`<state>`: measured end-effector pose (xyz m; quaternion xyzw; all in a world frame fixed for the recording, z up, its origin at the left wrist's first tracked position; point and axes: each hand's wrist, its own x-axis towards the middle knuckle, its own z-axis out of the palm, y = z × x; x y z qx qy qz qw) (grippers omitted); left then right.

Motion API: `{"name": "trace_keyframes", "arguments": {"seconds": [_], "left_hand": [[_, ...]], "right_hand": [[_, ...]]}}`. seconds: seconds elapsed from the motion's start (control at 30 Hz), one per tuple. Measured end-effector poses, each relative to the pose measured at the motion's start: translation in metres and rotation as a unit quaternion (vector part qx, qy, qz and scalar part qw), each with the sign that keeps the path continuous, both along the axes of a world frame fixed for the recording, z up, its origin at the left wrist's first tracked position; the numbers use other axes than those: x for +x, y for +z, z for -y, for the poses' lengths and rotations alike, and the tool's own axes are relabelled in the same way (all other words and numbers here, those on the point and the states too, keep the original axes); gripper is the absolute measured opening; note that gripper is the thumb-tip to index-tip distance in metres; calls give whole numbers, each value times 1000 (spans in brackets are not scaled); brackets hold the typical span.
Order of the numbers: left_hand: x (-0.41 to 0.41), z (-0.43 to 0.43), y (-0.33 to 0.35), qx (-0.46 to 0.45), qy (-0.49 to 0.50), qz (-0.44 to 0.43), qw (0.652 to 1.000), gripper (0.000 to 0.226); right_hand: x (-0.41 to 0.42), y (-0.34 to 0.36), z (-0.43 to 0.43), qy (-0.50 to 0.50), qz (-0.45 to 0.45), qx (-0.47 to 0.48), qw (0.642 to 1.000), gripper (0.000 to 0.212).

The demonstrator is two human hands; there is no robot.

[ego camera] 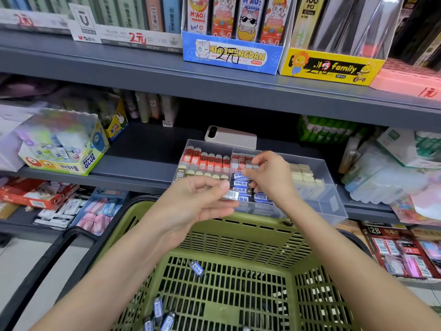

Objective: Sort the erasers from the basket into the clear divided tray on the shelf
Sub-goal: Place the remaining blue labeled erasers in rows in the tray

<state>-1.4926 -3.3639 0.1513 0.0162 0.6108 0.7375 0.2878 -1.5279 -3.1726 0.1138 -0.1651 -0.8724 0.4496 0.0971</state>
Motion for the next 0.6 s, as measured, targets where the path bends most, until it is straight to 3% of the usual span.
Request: {"name": "trace_keyframes", "arguments": {"seconds": [0.07, 0.2, 0.33, 0.4, 0.47, 0.5, 0.53, 0.6], "left_hand": [[0, -1, 0, -14, 15, -20, 1000, 40], [-1, -2, -3, -24, 25, -34, 999, 45], [0, -6, -5, 7, 39, -43, 998, 41], [-1, -7, -6, 20, 51, -46, 997, 42], [-1, -9, -8, 16, 65, -58, 996, 43], [-1, -10, -9, 9, 72, -68, 995, 44], [-1, -12, -10, 0, 79, -80, 994, 44], [-2, -16, -11, -18, 89, -107, 990, 43]], "right_hand": [[-1, -2, 2, -10, 2, 52, 999, 18], [1, -3, 3, 7, 2, 260, 966, 24], [5, -1, 3, 16, 3, 328, 945, 29], [13, 3, 3, 40, -46, 217, 974, 34], [29, 15, 4, 93, -80, -23, 992, 36], [39, 21, 5, 131, -86, -127, 979, 32], [49, 26, 6, 169, -87, -185, 964, 28], [64, 35, 6, 212, -82, -182, 957, 25]]}}
